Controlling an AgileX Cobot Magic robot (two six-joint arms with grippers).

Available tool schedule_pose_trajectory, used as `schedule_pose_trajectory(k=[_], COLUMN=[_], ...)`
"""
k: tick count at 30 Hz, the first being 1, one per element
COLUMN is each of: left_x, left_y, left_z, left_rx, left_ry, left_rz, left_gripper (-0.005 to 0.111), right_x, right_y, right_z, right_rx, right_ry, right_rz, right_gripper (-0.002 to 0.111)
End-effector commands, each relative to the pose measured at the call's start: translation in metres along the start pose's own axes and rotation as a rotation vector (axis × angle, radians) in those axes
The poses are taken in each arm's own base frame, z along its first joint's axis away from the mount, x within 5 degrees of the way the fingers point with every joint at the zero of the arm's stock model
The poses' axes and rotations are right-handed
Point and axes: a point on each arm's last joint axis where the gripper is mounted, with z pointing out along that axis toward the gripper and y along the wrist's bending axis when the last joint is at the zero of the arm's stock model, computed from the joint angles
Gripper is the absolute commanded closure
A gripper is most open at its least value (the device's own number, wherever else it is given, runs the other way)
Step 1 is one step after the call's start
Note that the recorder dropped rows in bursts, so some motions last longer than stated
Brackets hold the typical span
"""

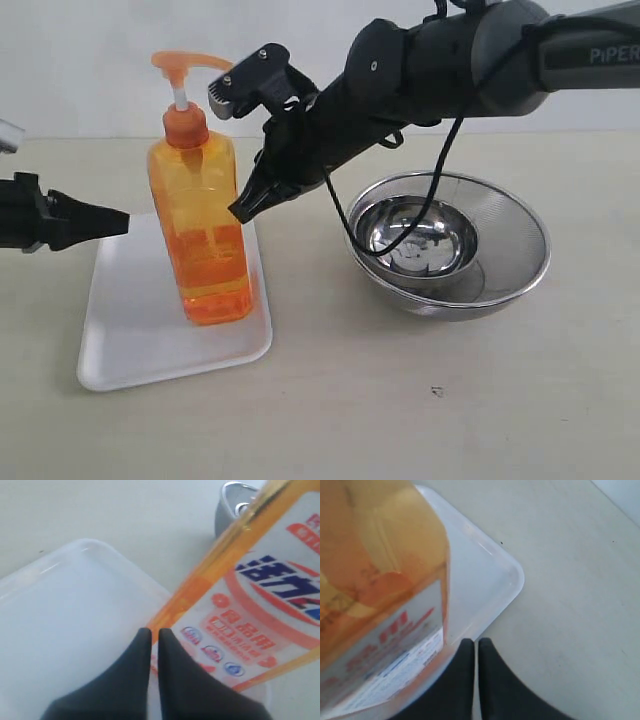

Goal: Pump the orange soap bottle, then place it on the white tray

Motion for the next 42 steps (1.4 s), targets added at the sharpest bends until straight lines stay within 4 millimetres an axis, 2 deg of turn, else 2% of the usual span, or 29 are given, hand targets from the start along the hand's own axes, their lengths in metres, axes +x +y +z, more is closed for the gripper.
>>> schedule_pose_trajectory(k=[1, 4, 5, 9, 12, 17, 20, 25, 31, 42], left_x=[0.008, 0.013, 0.017, 0.019, 0.022, 0.022, 0.022, 0.034, 0.051, 0.051], left_y=[0.015, 0.022, 0.029, 0.035, 0.041, 0.038, 0.039, 0.045, 0.047, 0.046], left_z=[-0.005, -0.007, -0.009, -0.015, -0.019, -0.018, -0.018, -0.013, 0.0, 0.001], left_rx=[-0.147, -0.236, -0.319, -0.366, -0.445, -0.423, -0.431, -0.449, -0.378, -0.355], left_ry=[0.054, 0.102, 0.138, 0.148, 0.129, 0.102, 0.09, 0.095, 0.138, 0.135], left_rz=[-0.081, -0.097, -0.13, -0.168, -0.346, -0.463, -0.52, -0.656, -0.71, -0.733], left_gripper=[0.102, 0.102, 0.102, 0.102, 0.102, 0.102, 0.102, 0.102, 0.102, 0.102], right_x=[-0.001, 0.0, 0.003, 0.012, 0.016, 0.029, 0.029, 0.028, 0.029, 0.03], right_y=[0.003, 0.003, 0.004, 0.007, 0.008, 0.01, 0.01, 0.01, 0.011, 0.013], right_z=[-0.006, -0.006, -0.005, -0.001, 0.004, 0.023, 0.023, 0.023, 0.023, 0.022], right_rx=[-0.027, -0.037, -0.038, -0.048, -0.063, -0.085, -0.086, -0.088, -0.094, -0.113], right_ry=[0.025, 0.037, 0.042, 0.07, 0.077, 0.118, 0.117, 0.109, 0.117, 0.133], right_rz=[-0.01, -0.003, 0.0, 0.013, 0.044, 0.066, 0.067, 0.081, 0.075, 0.065], right_gripper=[0.109, 0.109, 0.109, 0.109, 0.109, 0.109, 0.109, 0.109, 0.109, 0.109])
